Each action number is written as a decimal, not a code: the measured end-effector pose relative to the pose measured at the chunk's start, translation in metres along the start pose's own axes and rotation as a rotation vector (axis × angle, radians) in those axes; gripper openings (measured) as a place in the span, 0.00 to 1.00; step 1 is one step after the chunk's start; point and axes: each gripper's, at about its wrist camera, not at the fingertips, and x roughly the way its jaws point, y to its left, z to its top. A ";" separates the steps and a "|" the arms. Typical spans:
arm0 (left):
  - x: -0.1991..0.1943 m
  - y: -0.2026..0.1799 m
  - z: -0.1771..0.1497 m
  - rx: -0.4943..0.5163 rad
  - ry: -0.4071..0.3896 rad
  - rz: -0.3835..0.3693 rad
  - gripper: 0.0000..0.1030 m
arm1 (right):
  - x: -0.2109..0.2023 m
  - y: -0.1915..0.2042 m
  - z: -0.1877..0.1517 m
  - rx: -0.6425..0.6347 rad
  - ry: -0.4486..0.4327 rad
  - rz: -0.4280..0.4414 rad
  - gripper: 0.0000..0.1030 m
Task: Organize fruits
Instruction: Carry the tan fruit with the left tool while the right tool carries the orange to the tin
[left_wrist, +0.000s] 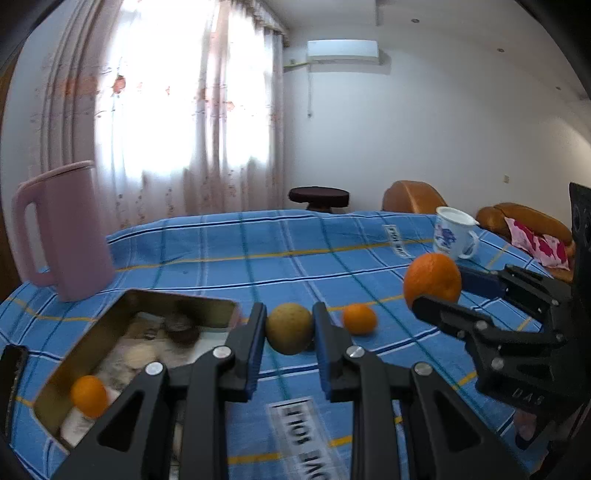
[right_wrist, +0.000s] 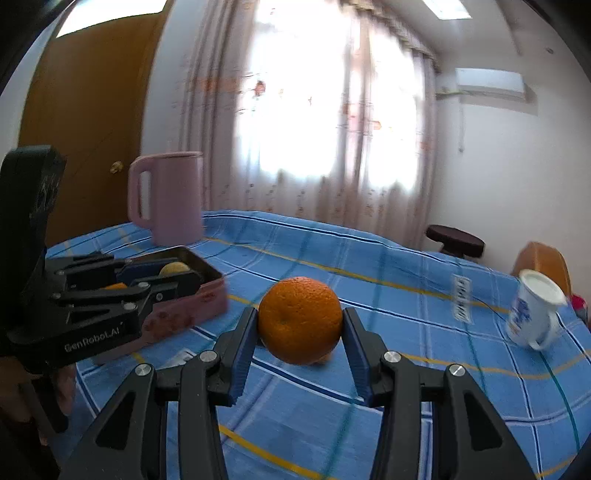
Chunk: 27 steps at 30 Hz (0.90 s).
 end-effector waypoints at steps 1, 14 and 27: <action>-0.002 0.006 0.000 -0.008 0.000 0.009 0.26 | 0.004 0.007 0.003 -0.007 0.003 0.018 0.46; -0.030 0.111 -0.009 -0.152 0.017 0.153 0.26 | 0.038 0.088 0.035 -0.088 0.031 0.182 0.46; -0.004 0.135 -0.017 -0.180 0.109 0.168 0.26 | 0.098 0.110 0.031 -0.120 0.173 0.177 0.46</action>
